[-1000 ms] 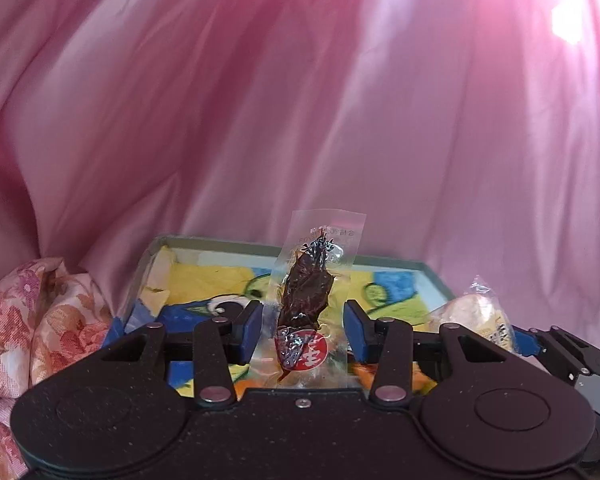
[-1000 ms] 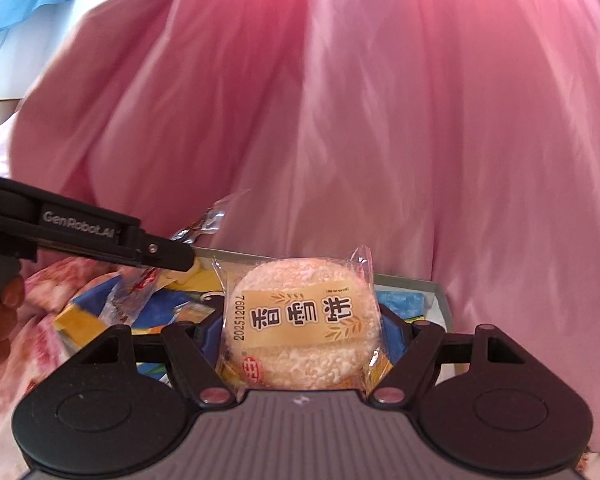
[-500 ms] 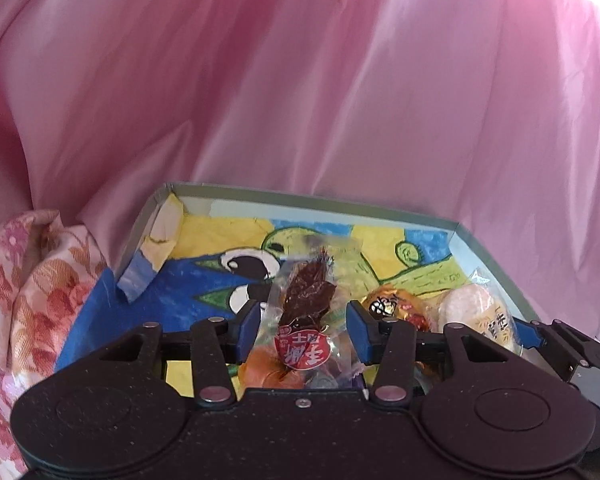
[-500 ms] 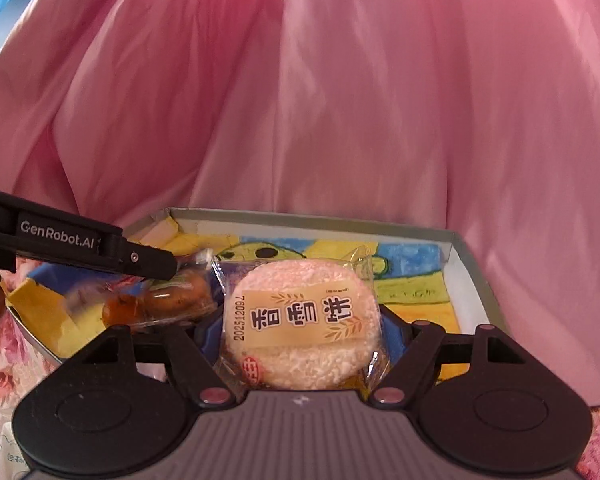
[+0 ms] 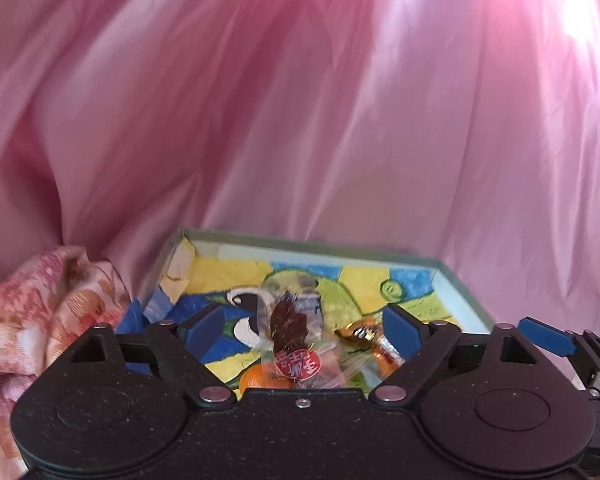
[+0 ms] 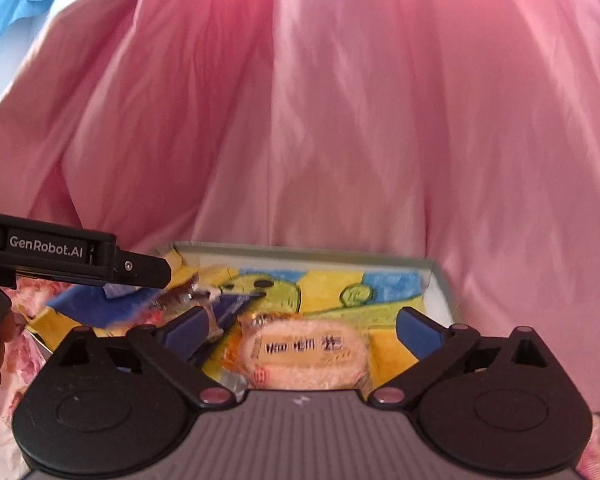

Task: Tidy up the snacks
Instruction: 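Open both tools to release the sausage stick and rice cake in the tray, then withdraw both tools from the tray toward the remaining snacks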

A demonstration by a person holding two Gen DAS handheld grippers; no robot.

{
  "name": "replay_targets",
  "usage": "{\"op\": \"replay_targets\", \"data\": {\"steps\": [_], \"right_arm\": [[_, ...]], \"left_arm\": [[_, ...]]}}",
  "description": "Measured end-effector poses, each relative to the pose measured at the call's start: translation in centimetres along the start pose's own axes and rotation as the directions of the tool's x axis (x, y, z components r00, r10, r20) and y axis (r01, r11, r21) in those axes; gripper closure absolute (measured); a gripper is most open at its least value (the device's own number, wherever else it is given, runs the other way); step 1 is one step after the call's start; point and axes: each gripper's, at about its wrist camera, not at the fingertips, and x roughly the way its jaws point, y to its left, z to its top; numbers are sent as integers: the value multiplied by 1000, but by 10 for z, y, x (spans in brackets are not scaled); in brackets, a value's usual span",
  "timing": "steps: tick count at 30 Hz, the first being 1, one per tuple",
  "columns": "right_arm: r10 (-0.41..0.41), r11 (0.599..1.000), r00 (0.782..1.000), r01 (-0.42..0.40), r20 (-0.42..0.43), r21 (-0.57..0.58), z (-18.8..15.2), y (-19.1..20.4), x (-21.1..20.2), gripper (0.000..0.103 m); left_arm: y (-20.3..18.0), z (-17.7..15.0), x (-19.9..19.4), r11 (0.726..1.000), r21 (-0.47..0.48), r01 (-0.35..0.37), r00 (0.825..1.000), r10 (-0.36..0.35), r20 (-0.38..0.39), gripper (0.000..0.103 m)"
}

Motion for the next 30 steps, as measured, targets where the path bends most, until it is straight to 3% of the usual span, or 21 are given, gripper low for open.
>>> {"op": "replay_targets", "data": {"steps": [9, 17, 30], "right_arm": [[-17, 999, 998, 19, 66, -35, 22, 7, -59, 0], [-30, 999, 991, 35, 127, -39, 29, 18, -122, 0], [-59, 998, 991, 64, 123, -31, -6, 34, -198, 0]], "left_arm": [[-9, 6, -57, 1000, 19, -15, 997, 14, 70, 4], [-17, -15, -111, 999, 29, -20, 996, 17, 91, 2], [-11, -72, -180, 1000, -9, -25, 998, 26, 55, 1]]}}
